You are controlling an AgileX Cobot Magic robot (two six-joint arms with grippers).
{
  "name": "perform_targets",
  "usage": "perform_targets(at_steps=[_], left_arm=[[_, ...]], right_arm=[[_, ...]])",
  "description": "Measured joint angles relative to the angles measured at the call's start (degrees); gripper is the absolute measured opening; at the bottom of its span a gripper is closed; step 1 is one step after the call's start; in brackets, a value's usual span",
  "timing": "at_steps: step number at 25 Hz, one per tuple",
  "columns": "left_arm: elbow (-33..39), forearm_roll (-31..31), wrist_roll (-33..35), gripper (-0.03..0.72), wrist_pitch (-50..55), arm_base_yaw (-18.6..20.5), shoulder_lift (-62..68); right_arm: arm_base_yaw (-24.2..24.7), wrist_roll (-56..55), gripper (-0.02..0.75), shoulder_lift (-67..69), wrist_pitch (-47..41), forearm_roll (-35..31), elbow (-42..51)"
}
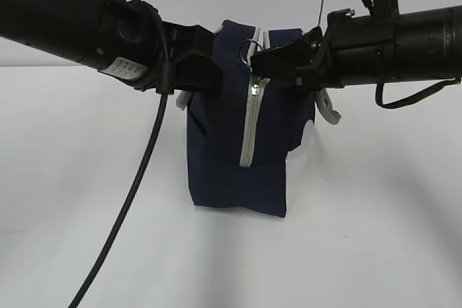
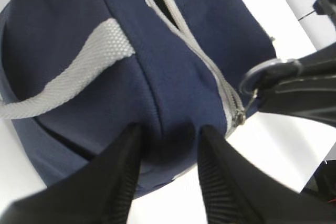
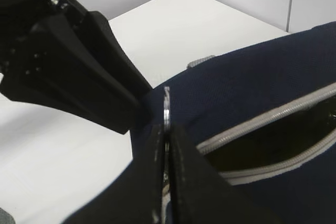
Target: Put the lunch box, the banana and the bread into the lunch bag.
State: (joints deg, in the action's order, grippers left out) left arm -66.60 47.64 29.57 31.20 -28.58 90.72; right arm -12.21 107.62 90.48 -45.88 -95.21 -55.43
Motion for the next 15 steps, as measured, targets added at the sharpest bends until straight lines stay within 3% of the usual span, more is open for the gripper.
perform_targets(at_steps=[6,15], left_arm=[[-0.01,0.78,0.0,0.281,-0.06,0.0,1.97],[-0.01,0.73,0.0,0.169,-0.74,0.0,2.2]], right_arm=[[0.0,0.0,0.0,0.0,-0.12,0.0,0.0],[0.0,0.0,0.0,0.0,-0.23,0.0,0.0]])
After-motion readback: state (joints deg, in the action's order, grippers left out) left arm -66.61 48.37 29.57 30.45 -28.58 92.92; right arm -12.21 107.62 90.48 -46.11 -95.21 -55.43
